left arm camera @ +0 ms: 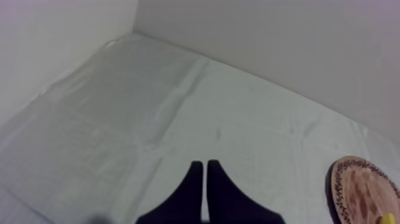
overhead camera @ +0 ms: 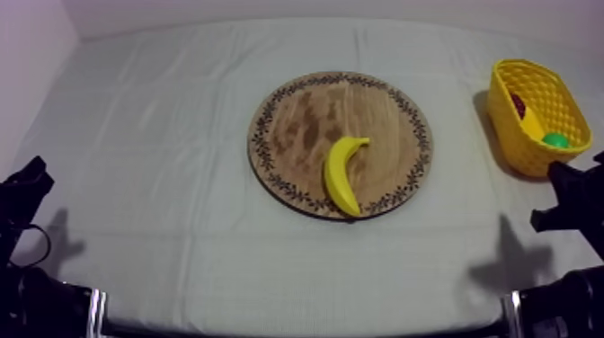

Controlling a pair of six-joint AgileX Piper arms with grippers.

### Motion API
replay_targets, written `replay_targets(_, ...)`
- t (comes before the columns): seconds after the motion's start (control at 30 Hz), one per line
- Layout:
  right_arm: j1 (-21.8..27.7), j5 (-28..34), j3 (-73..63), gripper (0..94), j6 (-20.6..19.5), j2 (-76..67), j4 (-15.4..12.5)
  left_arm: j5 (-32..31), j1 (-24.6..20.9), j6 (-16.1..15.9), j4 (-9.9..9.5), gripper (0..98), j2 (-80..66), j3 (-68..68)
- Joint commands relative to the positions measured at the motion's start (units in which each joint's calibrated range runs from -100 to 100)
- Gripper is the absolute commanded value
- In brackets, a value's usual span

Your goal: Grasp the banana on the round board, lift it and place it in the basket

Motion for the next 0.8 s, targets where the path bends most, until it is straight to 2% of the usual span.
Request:
replay_targets(0.0,-2.3,0.1,0.1,0.3,-1.6,0.0,0.0,0.0,0.0,0.0,-0.01,0.1,0.0,0.0)
replay_targets(0.17,-6.9,0.9,-0.1,0.3,-4.2,0.0,0.1,0.0,0.0,0.0,-0.01,0.1,0.0,0.0)
replay_targets(0.4,-9.9,1.5,-0.2,0.3,-9.0,-0.1,0.1,0.0,0.0,0.0,-0.01,0.1,0.0,0.0)
replay_targets(0.77,-10.6,1.7,-0.2,0.4,-6.5,-0.1,0.1,0.0,0.0,0.0,-0.01,0.1,0.0,0.0)
